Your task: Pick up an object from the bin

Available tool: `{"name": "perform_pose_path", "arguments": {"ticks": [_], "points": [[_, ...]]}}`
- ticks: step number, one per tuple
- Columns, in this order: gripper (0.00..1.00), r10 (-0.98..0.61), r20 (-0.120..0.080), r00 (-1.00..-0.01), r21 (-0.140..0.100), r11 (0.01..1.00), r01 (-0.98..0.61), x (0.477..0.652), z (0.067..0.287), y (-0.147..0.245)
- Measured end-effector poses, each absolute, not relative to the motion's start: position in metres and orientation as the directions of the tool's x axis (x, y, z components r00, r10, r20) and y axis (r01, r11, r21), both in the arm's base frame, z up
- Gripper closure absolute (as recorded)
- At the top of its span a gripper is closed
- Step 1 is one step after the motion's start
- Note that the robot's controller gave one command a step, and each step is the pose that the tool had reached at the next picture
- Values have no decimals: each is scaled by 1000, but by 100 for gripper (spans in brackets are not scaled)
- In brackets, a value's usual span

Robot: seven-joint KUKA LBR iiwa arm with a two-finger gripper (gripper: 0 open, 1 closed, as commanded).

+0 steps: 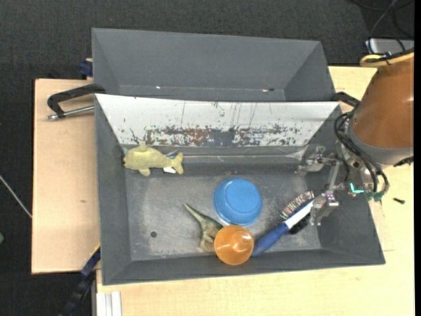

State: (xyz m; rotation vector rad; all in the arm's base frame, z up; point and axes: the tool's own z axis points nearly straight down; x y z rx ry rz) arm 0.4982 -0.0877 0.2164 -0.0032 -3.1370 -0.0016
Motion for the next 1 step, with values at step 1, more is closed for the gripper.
{"name": "perform_pose_path", "arguments": {"ticks": [1], "points": [[0, -369, -6, -929, -5, 929, -369, 508, 72, -62]]}}
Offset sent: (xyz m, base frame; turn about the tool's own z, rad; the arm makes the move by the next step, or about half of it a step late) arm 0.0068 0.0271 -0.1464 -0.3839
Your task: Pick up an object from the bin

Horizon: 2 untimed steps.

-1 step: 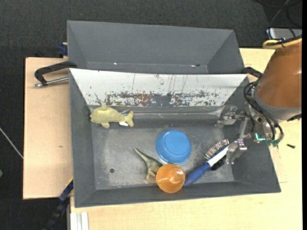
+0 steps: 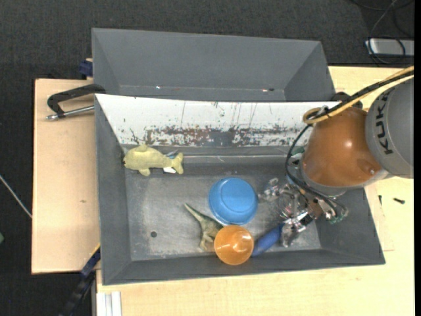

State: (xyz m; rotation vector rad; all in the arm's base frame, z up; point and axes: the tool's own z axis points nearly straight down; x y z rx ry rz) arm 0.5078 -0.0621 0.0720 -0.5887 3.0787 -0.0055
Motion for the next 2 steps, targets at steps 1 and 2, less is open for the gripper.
{"name": "perform_pose_path", "arguments": {"ticks": [1, 2], "points": [[100, -372, -10, -928, -4, 928, -372, 508, 73, -60], [100, -379, -12, -925, -4, 925, -379, 511, 213, -35]]}}
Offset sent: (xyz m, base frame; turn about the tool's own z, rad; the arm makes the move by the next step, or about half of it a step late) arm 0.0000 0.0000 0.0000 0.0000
